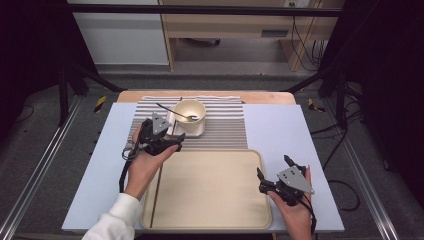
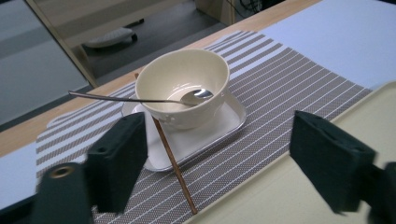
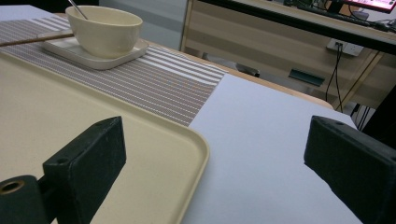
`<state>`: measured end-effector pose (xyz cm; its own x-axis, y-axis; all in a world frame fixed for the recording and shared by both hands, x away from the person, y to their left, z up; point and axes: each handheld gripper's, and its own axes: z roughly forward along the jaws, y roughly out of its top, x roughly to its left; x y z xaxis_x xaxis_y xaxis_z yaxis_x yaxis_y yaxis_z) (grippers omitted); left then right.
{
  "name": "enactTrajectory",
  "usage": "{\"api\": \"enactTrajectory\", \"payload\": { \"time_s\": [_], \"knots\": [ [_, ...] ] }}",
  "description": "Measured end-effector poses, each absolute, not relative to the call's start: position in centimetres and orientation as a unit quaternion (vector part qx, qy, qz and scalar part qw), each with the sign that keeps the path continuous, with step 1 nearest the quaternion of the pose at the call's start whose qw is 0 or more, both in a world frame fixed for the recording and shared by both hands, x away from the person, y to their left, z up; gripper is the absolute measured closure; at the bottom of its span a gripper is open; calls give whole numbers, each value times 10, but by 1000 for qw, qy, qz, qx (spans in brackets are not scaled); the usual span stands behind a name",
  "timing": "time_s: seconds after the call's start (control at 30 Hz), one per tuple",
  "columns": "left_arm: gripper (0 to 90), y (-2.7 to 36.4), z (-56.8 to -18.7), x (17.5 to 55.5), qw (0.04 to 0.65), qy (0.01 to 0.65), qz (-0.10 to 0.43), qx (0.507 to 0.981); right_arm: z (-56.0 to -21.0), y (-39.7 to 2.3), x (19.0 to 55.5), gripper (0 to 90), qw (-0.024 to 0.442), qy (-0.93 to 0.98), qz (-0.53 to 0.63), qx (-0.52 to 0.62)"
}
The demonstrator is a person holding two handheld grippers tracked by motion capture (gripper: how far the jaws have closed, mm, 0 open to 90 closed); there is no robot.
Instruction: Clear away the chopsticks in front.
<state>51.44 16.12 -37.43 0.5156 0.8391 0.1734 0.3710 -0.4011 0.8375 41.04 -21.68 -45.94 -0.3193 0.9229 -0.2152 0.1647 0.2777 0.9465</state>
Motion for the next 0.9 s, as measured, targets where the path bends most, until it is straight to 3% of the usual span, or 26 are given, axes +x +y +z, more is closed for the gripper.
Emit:
{"api": "enactTrajectory", "payload": {
  "time_s": [0.23, 0.5, 0.6, 0.9],
  "knots": [
    [426, 166, -394, 531, 381, 418, 278, 776, -459, -217, 409, 65, 428, 676, 442, 406],
    [479, 183, -416, 560, 379, 463, 257, 759, -460, -221, 411, 72, 430, 673, 434, 417],
    [548, 188, -426, 571, 393, 486, 242, 742, -460, -221, 410, 73, 428, 672, 435, 419],
    [612, 190, -440, 589, 396, 505, 217, 735, -459, -224, 409, 74, 430, 667, 435, 425]
  ]
}}
